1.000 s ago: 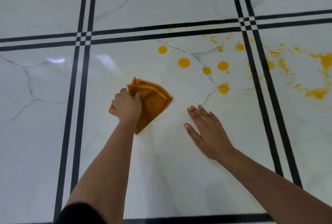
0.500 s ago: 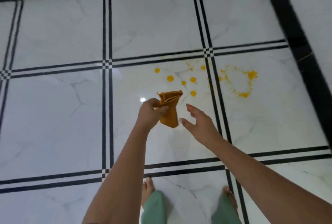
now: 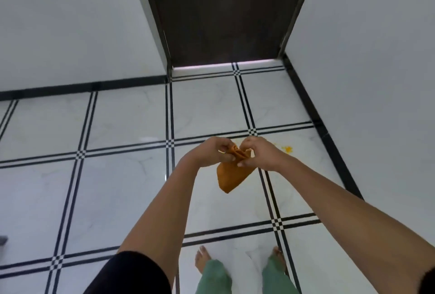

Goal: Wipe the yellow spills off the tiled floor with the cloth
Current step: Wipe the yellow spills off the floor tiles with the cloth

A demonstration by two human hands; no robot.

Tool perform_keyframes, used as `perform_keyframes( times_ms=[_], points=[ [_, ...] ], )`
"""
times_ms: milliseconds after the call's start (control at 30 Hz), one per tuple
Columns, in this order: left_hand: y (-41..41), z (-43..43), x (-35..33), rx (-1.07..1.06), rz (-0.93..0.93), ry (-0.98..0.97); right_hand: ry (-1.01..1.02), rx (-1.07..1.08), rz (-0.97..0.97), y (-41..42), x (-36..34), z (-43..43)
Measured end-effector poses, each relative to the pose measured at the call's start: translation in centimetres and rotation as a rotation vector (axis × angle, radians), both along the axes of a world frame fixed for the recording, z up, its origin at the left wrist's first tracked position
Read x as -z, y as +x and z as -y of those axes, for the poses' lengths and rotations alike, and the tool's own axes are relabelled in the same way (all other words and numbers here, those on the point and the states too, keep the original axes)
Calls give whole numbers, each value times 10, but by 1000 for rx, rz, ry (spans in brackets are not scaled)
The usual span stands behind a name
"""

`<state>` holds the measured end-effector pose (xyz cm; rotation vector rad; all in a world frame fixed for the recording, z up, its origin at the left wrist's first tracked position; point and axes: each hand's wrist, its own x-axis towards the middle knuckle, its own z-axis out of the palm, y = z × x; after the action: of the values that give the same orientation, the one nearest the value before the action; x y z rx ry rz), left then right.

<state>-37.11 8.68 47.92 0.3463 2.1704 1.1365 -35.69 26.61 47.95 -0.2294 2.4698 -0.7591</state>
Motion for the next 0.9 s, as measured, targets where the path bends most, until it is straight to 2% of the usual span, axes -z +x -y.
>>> perform_keyframes(
  times_ms=[133, 300, 533, 900],
  points=[
    [-5, 24, -45, -38, -56, 33, -125, 176, 48, 8, -41, 32],
    [-19, 39, -66, -149, -213, 0, -170, 349, 31, 0, -73, 61],
    [-48, 57, -55, -220, -182, -36, -191, 549, 51, -38, -82, 86],
    [-211, 84, -58, -125, -184, -105, -330, 862, 8, -179, -77, 122]
  ],
)
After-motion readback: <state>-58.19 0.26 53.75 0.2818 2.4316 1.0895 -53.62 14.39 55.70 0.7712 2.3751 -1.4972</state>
